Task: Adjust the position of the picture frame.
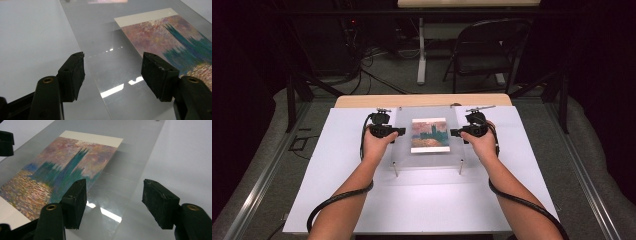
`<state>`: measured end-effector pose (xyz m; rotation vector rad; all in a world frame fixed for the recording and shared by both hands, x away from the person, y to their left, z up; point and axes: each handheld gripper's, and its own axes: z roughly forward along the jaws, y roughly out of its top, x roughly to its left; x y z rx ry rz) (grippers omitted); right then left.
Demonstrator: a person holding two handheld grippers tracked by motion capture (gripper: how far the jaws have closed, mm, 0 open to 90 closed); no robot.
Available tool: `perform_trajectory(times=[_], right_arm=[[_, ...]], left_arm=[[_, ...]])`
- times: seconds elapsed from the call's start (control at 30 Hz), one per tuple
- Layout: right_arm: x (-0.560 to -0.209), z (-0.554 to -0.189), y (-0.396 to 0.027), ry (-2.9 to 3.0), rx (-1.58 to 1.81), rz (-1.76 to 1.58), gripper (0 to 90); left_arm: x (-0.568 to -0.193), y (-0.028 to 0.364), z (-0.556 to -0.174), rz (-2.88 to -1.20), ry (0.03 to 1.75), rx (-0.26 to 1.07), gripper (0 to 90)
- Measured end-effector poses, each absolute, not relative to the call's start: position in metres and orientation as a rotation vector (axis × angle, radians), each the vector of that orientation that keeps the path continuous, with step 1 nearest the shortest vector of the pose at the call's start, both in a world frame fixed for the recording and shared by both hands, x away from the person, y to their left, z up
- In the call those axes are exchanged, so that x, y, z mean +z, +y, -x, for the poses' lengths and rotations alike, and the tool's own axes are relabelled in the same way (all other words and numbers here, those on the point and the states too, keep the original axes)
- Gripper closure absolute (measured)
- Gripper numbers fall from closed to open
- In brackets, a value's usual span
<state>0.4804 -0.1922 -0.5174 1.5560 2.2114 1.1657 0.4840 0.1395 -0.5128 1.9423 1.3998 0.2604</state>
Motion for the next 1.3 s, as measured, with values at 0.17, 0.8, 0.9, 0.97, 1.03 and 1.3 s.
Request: perform_trajectory(times=[0.17, 0.8, 0.9, 0.97, 1.03, 1.3], right_arm=[[-0.518, -0.485, -0.187, 2.223, 1.153, -1.553, 35.6], [-0.529, -0.507, -0.184, 2.215, 1.153, -1.671, 35.8], [-0.529, -0.511, -0.184, 2.212, 1.15, -1.671, 35.4], [-0.53, -0.514, -0.184, 2.218, 1.147, -1.662, 35.3], [-0.53, -0.516, -0.183, 2.21, 1.143, -1.679, 34.6], [-0.531, -0.519, -0.182, 2.211, 1.138, -1.687, 32.7]], left_arm=[[-0.52, 0.137, -0.489, -1.928, 1.422, 0.234, 35.2], [-0.53, 0.14, -0.505, -1.891, 1.445, 0.165, 33.0], [-0.531, 0.138, -0.508, -1.891, 1.447, 0.183, 32.7], [-0.531, 0.137, -0.51, -1.886, 1.458, 0.185, 31.9], [-0.532, 0.136, -0.512, -1.881, 1.469, 0.188, 31.4], [-0.531, 0.135, -0.516, -1.892, 1.484, 0.164, 29.3]])
